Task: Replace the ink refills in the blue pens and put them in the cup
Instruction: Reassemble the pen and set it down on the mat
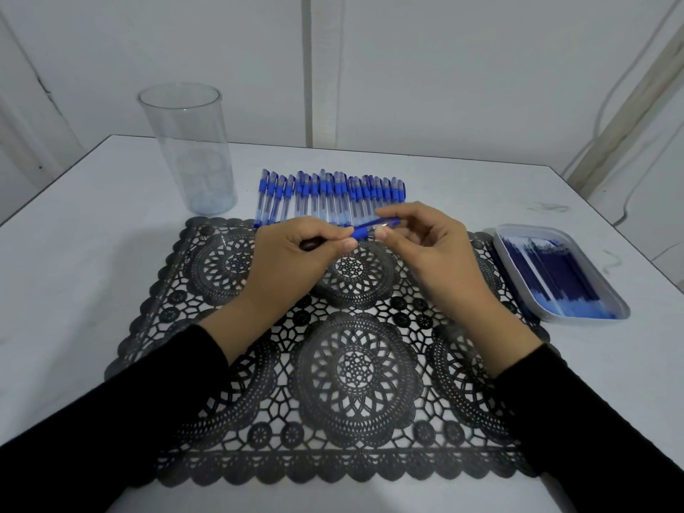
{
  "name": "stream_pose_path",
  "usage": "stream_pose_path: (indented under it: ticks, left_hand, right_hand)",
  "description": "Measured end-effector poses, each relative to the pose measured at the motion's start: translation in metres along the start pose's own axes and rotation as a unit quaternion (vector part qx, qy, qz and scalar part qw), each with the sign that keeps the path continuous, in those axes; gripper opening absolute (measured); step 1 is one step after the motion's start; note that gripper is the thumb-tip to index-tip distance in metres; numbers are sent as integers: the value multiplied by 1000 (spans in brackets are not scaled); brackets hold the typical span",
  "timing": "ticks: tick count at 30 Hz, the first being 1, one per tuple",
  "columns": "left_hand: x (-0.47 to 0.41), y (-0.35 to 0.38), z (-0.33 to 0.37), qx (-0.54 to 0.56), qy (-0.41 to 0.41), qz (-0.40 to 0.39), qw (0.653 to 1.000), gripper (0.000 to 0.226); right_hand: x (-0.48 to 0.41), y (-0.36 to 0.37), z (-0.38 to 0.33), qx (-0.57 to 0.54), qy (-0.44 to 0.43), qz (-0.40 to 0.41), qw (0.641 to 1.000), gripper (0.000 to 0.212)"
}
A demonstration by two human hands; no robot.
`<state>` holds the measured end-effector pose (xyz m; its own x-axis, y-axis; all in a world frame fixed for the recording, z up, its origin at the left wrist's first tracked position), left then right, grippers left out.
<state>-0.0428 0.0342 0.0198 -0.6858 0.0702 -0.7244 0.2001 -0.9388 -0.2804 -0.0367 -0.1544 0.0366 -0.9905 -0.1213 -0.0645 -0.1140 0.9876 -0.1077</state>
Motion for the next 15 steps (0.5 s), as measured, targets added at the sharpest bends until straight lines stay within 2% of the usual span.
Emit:
stream_pose_path:
  ticks: [3,8,11,15]
  left_hand:
    - [-3,6,4,34,-26,23,999,18]
    - [-5,15,12,35,-16,7,999,22]
    - [-7,16,12,11,24,-52,998,18]
    - [-9,18,-1,-13,-26,-99,995,28]
  right_hand:
    - [-2,-3,-5,-85,-3,-2,996,31]
    - [-2,-1,-3,-169,9,19,985,27]
    - [-2,-6,-9,-157,2,41,987,23]
    - [-2,-26,-25,-54,-19,96,994,24]
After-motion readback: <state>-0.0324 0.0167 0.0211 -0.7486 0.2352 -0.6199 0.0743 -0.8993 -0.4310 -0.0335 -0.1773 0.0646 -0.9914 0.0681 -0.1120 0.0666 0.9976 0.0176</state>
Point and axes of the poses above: each hand's wrist, its own x-axis away from the middle knuckle, its own y-axis out of the palm, z = x × y, the point moved 3 cm from there along -x, towards the middle knuckle, and after that the axes turned 13 degrees about y, right-handed, at the moved point
